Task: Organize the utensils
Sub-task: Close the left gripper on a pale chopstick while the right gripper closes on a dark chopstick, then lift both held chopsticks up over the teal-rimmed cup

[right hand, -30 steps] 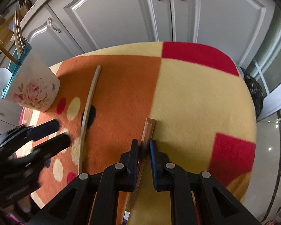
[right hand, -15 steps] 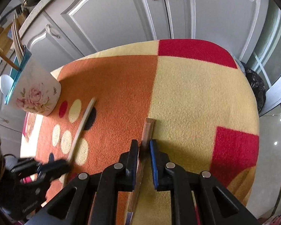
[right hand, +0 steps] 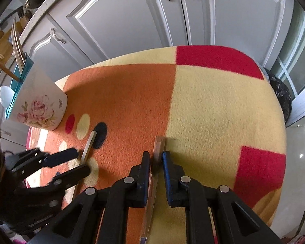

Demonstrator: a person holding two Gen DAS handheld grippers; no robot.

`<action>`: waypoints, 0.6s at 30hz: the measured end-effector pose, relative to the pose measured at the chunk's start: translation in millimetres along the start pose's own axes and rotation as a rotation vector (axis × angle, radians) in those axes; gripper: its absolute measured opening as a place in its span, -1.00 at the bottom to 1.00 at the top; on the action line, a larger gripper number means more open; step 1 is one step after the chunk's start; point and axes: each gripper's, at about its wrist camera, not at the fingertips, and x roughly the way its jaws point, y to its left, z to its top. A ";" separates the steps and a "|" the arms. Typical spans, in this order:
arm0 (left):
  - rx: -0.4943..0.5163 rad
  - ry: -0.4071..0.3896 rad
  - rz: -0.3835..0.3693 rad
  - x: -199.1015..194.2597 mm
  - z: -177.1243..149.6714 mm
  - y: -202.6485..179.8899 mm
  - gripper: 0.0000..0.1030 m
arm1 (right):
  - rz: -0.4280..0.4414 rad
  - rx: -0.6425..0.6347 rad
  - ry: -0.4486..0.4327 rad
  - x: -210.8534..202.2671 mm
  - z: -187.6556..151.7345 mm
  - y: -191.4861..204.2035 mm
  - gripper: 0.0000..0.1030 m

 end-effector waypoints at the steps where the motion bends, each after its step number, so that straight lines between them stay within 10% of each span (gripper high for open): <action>1: 0.018 0.001 0.002 -0.1 1.1 -2.7 -0.55 | 0.003 -0.002 -0.001 -0.2 0.2 1.5 -0.79; 2: 0.020 0.004 -0.010 -0.8 1.0 -2.7 -0.89 | 0.018 0.001 0.000 -1.2 0.0 2.0 -0.80; 18: -0.066 -0.228 -0.228 -140.2 -29.5 39.7 -0.92 | 0.195 -0.132 -0.218 -130.5 -37.9 62.4 -0.81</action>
